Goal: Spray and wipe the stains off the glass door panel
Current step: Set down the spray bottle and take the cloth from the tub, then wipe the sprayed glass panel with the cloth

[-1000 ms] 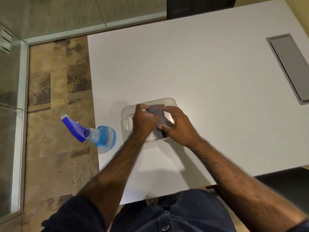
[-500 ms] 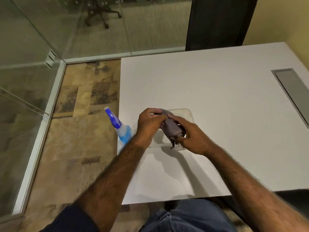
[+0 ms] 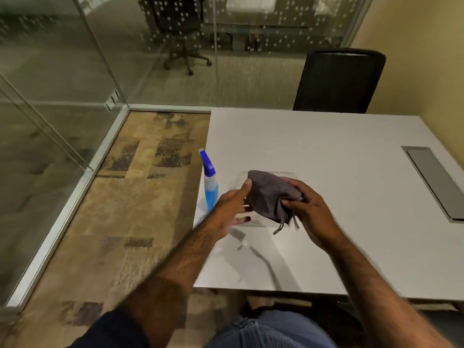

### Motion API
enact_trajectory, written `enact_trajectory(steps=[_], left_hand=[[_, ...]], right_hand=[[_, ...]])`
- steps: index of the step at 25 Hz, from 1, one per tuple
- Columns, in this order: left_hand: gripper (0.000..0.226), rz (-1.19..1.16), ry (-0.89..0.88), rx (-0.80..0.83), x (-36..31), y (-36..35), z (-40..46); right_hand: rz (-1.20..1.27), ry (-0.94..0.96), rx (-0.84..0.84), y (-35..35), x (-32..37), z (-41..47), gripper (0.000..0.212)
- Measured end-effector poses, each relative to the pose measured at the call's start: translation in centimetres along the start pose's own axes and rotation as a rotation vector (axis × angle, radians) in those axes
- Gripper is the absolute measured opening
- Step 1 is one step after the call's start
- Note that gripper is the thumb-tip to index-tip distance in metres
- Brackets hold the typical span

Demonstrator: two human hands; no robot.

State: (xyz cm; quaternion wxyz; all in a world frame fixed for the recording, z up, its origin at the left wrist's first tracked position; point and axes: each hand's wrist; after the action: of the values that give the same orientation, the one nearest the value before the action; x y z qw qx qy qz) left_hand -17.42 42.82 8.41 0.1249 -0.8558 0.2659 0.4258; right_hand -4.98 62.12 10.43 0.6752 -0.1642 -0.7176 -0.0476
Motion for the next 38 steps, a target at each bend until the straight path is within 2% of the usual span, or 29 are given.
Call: enact_trajectory(steps=[3,5,10,12,15,17,19,21,23,25,27,29,31,33,36,38], left_hand=[[0.056,-0.158,-0.088,0.057,1.4,1.4,-2.2],[0.043,-0.2,-0.133,-0.008,1.9,2.4,-4.2],[0.021,-0.274,-0.286,-0.181,2.8,7.0,-9.6],[0.027,-0.245,-0.346,-0.263,3.1,9.3,-12.1],[0.047,-0.134,-0.411,-0.375,4.0,12.9,-15.8],[0.047,-0.096,-0.441,-0.406,4.8,15.2,-18.0],[0.033,-0.034,-0.469,-0.427,6.0,17.3,-20.0],[0.021,-0.032,-0.495,-0.448,7.4,19.3,-22.4],[0.018,-0.083,-0.506,-0.474,8.8,21.1,-24.7],[0.022,-0.13,-0.488,-0.572,10.7,23.4,-27.0],[0.026,-0.181,-0.476,-0.666,13.0,25.8,-29.1],[0.015,-0.208,-0.464,-0.782,15.5,28.0,-31.0],[0.012,-0.174,-0.394,-0.989,18.7,30.2,-32.7],[0.016,-0.205,-0.292,-1.157,21.8,32.2,-33.8],[0.027,-0.296,-0.17,-1.377,25.2,34.8,-34.9],[0.035,-0.296,-0.158,-1.489,26.3,35.9,-35.8]], right_hand=[[0.092,-0.008,0.067,-1.9,0.1,-1.6,0.058],[0.098,-0.008,0.098,-3.7,-0.2,-2.4,0.059],[-0.073,0.016,0.204,-8.7,-1.0,-4.2,0.054],[-0.147,0.003,0.262,-11.1,-1.1,-4.9,0.05],[-0.234,-0.009,0.331,-15.6,-1.3,-5.2,0.058],[-0.244,-0.029,0.355,-18.9,-2.1,-4.9,0.057],[-0.185,-0.119,0.407,-22.5,-3.1,-4.3,0.07],[-0.021,-0.294,0.499,-26.2,-4.2,-4.3,0.084],[0.155,-0.453,0.593,-29.8,-5.3,-4.7,0.079],[0.315,-0.546,0.658,-33.4,-6.3,-5.3,0.059],[0.364,-0.57,0.675,-36.9,-7.3,-5.6,0.047],[0.304,-0.539,0.668,-40.1,-7.9,-5.4,0.044],[0.229,-0.519,0.685,-43.3,-8.2,-5.0,0.046],[0.158,-0.502,0.75,-47.0,-8.2,-4.9,0.043],[0.111,-0.512,0.872,-53.3,-7.8,-5.9,0.026],[0.096,-0.534,0.941,-57.5,-7.9,-7.1,0.014]])
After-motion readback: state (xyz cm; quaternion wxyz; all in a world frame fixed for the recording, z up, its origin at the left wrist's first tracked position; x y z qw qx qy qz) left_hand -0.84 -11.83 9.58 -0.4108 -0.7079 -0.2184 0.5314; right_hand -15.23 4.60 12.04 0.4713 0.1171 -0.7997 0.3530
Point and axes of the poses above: each hand's wrist, its own z-axis towards the middle knuckle, its own y-axis out of the back of the hand, x = y × z, and after that the axes turned 9 degrees about z, right-handed
